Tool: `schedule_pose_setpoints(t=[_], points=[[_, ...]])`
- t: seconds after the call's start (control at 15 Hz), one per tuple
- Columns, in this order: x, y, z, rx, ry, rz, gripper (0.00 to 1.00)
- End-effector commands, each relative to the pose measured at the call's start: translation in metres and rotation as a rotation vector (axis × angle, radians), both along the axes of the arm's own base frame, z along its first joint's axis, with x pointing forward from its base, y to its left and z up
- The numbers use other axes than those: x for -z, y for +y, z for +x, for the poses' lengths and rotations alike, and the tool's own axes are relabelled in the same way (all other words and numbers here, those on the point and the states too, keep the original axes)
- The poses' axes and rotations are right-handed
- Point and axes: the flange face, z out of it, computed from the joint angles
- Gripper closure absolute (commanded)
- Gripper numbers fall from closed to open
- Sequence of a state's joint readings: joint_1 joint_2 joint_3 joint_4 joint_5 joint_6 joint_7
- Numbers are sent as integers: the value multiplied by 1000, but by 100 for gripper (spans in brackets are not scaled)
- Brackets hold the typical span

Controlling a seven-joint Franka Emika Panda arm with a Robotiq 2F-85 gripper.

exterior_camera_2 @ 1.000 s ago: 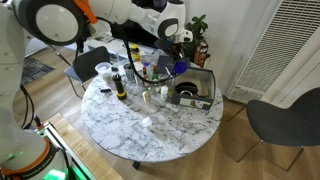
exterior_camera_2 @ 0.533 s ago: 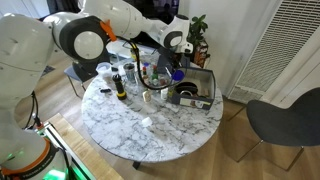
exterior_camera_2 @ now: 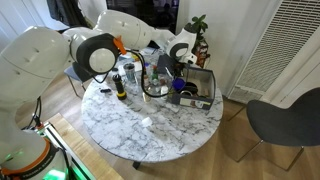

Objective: Pick up the blue lid and put it in the box

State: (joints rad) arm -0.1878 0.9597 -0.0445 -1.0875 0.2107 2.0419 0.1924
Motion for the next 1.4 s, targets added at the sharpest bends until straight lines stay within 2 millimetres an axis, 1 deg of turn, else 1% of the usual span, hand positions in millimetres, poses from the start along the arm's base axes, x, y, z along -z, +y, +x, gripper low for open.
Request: schedule_pose_setpoints(t=[0.0, 0.2, 0.47, 1.0, 1.07, 1.13, 1.27, 1.33], points=[[16, -20, 1, 102, 21, 53, 100], [21, -34, 1, 171, 12, 78, 100], [21, -45, 2, 222, -2, 95, 100], [33, -43, -6, 248, 115, 135, 100], [32, -44, -6, 254, 115, 129, 74], [29, -43, -5, 258, 104, 119, 73], [14, -43, -3, 248, 63, 90, 60], [2, -43, -2, 225, 30, 69, 53]])
